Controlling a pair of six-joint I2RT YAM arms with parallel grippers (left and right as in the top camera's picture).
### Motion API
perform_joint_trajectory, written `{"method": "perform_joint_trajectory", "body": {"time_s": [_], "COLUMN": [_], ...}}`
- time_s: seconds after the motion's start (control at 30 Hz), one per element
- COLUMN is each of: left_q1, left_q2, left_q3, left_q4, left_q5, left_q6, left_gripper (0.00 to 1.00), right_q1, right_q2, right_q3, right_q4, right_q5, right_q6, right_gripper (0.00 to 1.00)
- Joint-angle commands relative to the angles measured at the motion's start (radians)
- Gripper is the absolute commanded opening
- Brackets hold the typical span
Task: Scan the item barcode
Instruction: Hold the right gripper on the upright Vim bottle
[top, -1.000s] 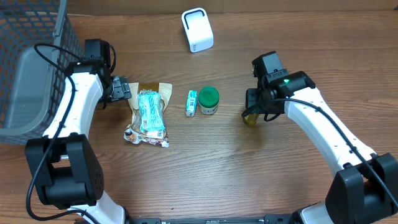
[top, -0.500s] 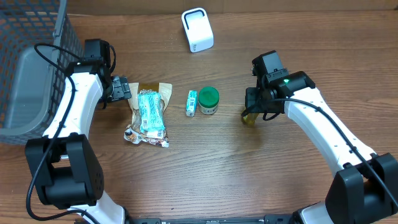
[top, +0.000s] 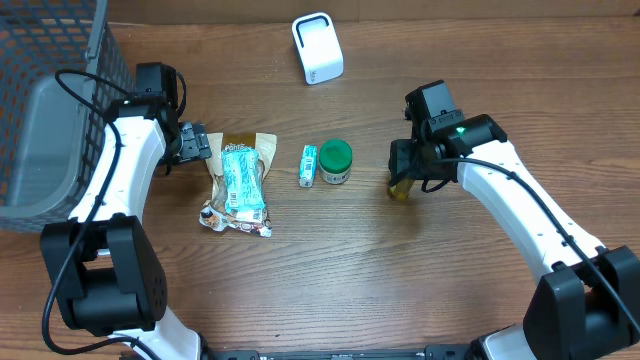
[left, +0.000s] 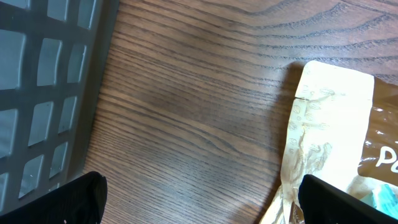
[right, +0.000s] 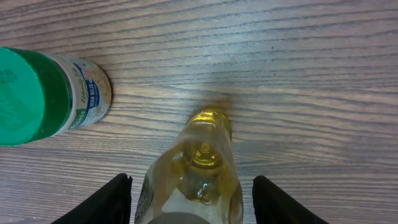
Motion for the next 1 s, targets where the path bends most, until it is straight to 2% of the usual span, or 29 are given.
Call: {"method": "perform_joint_trajectory", "body": {"time_s": [0.0,0.13,0.37,0.63,0.83,0.97], "left_q1": [-0.004,-0.004,-0.004,-0.004,-0.004,-0.004], "left_q2": [-0.001,-0.001,-0.001,-0.001,-0.001,-0.001], "left_q3": [0.005,0.005,0.005,0.005,0.005,0.005], "left_q4": [0.002,0.002,0.002,0.002,0.002,0.002], "left_q5": [-0.013,-0.013,-0.013,-0.013,-0.013,-0.013], "left_q6": [0.004,0.004,0.004,0.004,0.004,0.004], "left_gripper": [1.00,1.00,1.00,1.00,1.00,1.00], "right_q1": [0.003,0.003,0.003,0.003,0.003,0.003], "right_q2": [0.000,0.000,0.000,0.005,0.005,0.005], "right_q3": [0.001,0.000,0.000,-0.003,-0.013,-0.013], "right_q4": [0.006,0.006,0.012,0.014,0.022,0.025], "right_q5": [0.010,0.010,0.010,0.009,0.010,0.010], "right_q6": [-0.003,-0.003,-0.003,-0.003,-0.003,-0.003], "right_gripper": [0.59,0.57,0.47,0.55,0.54,0.46]}}
